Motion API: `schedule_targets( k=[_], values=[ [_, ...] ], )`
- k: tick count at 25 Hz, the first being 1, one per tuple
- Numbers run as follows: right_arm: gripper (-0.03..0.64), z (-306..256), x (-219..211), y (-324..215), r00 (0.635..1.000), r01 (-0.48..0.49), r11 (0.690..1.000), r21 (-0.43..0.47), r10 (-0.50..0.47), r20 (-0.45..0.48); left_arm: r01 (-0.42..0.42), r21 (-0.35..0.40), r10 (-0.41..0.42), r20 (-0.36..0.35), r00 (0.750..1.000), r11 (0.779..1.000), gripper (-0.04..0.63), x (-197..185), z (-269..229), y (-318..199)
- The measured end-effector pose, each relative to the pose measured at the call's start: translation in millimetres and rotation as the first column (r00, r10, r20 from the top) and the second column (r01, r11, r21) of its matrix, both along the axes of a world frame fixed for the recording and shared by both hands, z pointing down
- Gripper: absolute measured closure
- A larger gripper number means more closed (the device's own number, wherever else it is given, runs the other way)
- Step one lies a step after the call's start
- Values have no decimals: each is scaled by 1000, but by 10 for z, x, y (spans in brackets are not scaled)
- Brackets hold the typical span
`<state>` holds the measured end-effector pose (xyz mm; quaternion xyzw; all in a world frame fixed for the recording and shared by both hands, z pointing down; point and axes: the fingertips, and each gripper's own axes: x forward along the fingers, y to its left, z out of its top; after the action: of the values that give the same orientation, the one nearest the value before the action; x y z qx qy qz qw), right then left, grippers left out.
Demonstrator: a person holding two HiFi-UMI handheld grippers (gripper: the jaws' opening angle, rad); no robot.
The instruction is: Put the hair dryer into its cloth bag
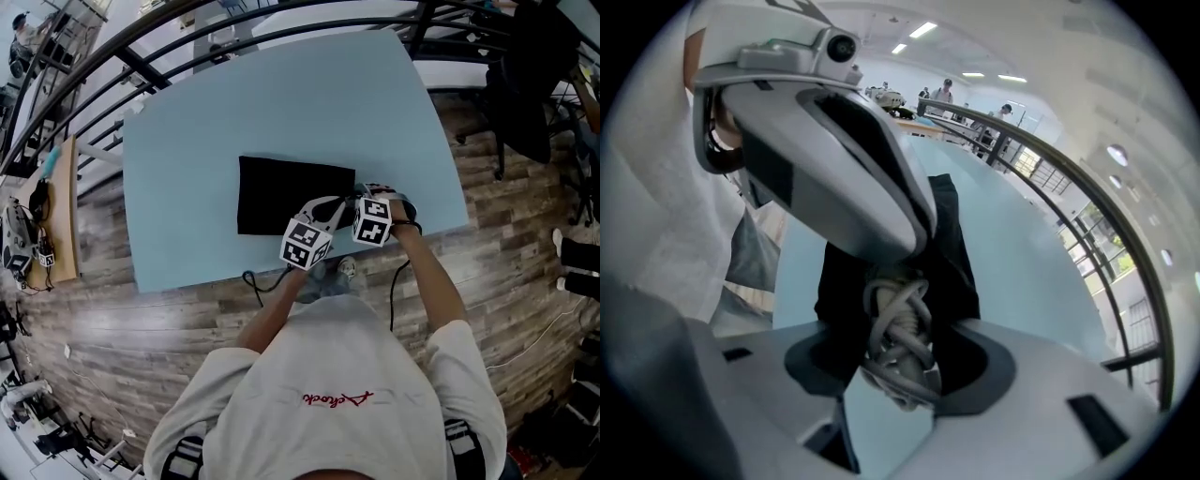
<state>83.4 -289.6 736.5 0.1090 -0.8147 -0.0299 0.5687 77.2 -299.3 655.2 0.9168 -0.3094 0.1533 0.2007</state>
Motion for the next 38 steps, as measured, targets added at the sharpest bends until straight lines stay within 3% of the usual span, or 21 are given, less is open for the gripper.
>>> schedule_targets(
  k=[9,16,22,32,38],
  values=[
    [387,24,-327,-6,993,49,999,15,-50,104,19,13,-18,-34,999,1000,577,-43,-88,-7],
    [385,38,-568,-9,973,60,998,-28,-52,223,32,9,-32,-46,998,999,577,-121,-109,-58],
    [385,108,-710,-29,962,75,996,-47,-60,268,51,-4,-51,-42,998,999,577,-197,-77,-86],
    [382,289,-710,23,950,1,993,-114,35,310,32,-29,-33,-27,999,999,577,-200,9,-7],
    [339,123,-429,-26,945,-34,996,-78,58,323,8,-42,-8,-15,1000,999,577,-156,59,39]
  ],
)
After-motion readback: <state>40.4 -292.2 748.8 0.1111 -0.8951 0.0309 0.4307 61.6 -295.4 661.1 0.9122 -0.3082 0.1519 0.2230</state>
